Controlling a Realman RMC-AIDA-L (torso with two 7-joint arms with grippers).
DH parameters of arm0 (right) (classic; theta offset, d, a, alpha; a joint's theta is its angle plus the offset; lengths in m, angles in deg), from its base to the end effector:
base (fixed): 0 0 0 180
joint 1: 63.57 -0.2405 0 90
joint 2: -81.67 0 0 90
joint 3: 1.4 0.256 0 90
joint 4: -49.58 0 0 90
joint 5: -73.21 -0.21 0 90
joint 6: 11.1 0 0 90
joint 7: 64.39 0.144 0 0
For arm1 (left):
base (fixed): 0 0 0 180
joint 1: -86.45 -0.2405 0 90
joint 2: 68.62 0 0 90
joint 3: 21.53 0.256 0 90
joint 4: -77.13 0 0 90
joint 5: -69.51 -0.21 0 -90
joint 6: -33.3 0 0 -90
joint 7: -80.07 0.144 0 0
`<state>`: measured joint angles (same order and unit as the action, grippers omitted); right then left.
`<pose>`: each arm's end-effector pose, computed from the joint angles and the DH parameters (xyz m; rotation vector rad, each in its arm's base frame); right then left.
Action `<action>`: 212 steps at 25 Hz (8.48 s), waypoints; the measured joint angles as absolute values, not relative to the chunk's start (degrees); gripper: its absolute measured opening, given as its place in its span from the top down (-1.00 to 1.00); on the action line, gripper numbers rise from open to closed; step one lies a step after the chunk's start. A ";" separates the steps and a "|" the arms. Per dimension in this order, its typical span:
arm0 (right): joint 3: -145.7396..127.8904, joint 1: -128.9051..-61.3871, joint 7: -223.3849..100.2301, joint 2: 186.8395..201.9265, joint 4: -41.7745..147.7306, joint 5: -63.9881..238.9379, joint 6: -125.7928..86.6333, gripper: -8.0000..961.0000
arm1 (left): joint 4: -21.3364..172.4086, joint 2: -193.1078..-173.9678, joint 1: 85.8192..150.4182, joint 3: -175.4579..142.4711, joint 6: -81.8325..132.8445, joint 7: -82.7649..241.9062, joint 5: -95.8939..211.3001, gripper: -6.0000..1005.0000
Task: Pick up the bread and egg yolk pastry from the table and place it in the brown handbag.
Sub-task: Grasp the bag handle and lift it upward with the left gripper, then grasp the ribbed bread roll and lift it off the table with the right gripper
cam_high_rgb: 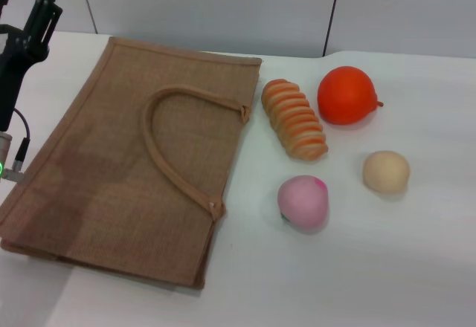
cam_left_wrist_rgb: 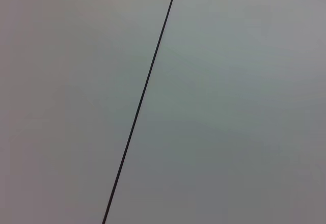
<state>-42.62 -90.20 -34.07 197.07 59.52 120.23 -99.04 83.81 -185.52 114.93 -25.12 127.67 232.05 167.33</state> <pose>0.3012 0.3382 0.0753 -1.5931 0.2531 1.0838 -0.2917 0.3200 0.0388 -1.4109 -0.4485 -1.2684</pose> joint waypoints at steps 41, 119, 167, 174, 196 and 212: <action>-42.88 -90.26 -34.07 196.95 59.51 120.31 -98.32 -0.88 | 43.97 -183.68 123.33 -18.10 106.29 153.29 126.27 -0.59; -42.71 -90.82 -33.54 196.98 59.60 120.27 -98.72 -0.88 | 50.57 -185.09 136.50 4.66 83.44 146.25 100.04 0.75; -71.77 -115.84 13.56 198.22 68.29 170.59 -60.63 -0.85 | 51.30 -185.02 116.61 1.52 121.01 187.08 162.78 0.76; -83.42 -117.42 21.67 198.29 68.51 170.58 -52.97 -0.85 | 51.38 -185.08 116.80 1.50 121.06 187.11 162.82 0.76; -99.44 -117.35 32.57 198.30 72.71 170.81 -46.54 -0.31 | 52.01 -184.99 117.21 1.50 121.10 187.20 162.94 0.76; -100.09 -116.17 34.33 198.17 74.74 170.91 -45.05 0.05 | 51.99 -184.94 117.06 1.50 121.09 187.21 162.94 0.76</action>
